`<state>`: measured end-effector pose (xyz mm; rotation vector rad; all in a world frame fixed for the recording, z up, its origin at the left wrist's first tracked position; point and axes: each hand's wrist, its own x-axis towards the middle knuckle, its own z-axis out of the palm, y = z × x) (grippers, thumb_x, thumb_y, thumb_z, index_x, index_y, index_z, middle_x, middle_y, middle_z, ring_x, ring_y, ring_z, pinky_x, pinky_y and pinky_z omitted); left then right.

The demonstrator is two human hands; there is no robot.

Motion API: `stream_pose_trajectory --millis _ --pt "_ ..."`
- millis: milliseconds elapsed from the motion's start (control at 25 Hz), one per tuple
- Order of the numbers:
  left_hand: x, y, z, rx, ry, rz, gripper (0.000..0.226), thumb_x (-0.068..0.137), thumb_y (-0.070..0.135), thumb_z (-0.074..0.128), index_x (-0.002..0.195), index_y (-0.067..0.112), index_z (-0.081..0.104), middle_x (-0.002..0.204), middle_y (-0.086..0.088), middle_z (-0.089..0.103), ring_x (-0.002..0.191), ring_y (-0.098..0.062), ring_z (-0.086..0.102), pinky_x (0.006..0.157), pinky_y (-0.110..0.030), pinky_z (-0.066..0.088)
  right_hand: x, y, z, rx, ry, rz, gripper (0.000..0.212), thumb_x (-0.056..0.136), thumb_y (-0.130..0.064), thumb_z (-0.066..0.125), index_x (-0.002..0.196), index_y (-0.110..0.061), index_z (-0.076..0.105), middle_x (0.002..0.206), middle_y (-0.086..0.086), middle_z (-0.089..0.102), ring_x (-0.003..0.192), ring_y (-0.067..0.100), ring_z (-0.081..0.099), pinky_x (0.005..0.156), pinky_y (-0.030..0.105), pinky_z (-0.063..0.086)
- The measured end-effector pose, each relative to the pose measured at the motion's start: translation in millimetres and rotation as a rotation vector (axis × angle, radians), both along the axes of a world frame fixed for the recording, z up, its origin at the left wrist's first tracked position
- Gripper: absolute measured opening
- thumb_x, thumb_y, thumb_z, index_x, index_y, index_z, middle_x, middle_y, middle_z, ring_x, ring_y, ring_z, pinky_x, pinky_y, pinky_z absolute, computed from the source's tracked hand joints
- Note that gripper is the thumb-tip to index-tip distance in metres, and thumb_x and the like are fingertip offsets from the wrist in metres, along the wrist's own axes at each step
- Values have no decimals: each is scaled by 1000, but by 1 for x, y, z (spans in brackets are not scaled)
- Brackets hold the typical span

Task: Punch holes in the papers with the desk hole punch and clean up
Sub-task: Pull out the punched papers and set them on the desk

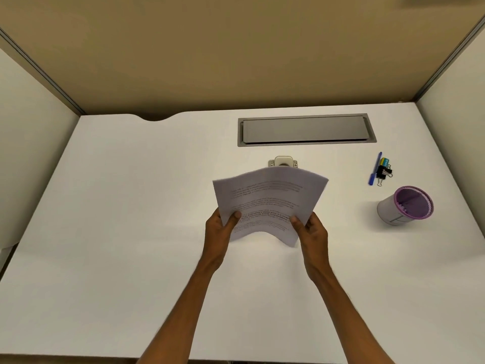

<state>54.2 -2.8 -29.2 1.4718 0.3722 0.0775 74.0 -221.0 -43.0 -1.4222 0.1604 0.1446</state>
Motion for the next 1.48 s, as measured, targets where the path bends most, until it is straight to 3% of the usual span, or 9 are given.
stream_pose_trajectory --millis 160,280,440,520,800,960,1120,1280,1480 --pt "-1 5 -3 -6 -6 6 25 89 30 68 112 37 65 108 13 73 97 -6 70 77 -15 55 -1 3 0 3 -11 -28 26 93 -27 66 118 -32 65 114 -7 72 104 8 67 83 16 53" --pt "-1 7 -6 -10 28 29 29 85 22 74 108 36 66 103 15 74 95 -9 71 75 -18 57 1 2 -1 -20 0 4 19 94 -24 65 110 -34 68 112 -5 73 104 12 68 84 25 54" --pt "6 11 -2 -70 9 44 26 80 33 76 105 32 71 104 8 76 93 -10 71 77 -20 57 6 4 4 -16 -24 11 18 96 -28 62 111 -36 68 112 -5 73 103 13 68 84 24 55" --pt "8 16 1 -77 11 21 29 79 29 76 107 31 70 105 8 76 93 -9 71 77 -20 57 5 2 6 -1 -33 35 21 93 -31 64 113 -37 67 114 -5 72 104 15 68 84 21 56" --pt "5 13 -1 -77 77 -60 24 74 24 82 94 35 76 100 4 78 87 -13 74 72 -23 58 3 3 6 49 53 11 33 80 -30 79 112 -31 70 112 0 74 97 23 71 77 31 60" --pt "5 20 2 -90 56 -49 22 76 23 80 95 33 75 100 6 77 88 -9 73 74 -19 57 4 1 8 68 12 29 37 80 -33 79 115 -30 69 113 0 73 101 21 70 81 28 59" --pt "3 25 1 -87 68 -108 36 75 13 82 105 29 73 107 2 76 98 -13 71 80 -19 57 0 0 6 88 3 39 42 78 -22 81 118 -26 67 115 2 73 106 18 69 87 25 57" --pt "0 20 0 -59 81 -84 34 76 7 81 99 33 76 100 5 77 94 -6 71 76 -14 54 -4 6 4 25 43 -1 35 72 -37 83 106 -32 73 105 -3 76 100 13 70 80 16 54" --pt "1 15 -5 -43 120 -77 27 81 15 79 102 32 72 100 9 76 95 -5 70 77 -14 54 -7 9 -2 -35 62 -14 27 80 -35 77 106 -39 71 106 -8 74 99 6 68 79 12 53"
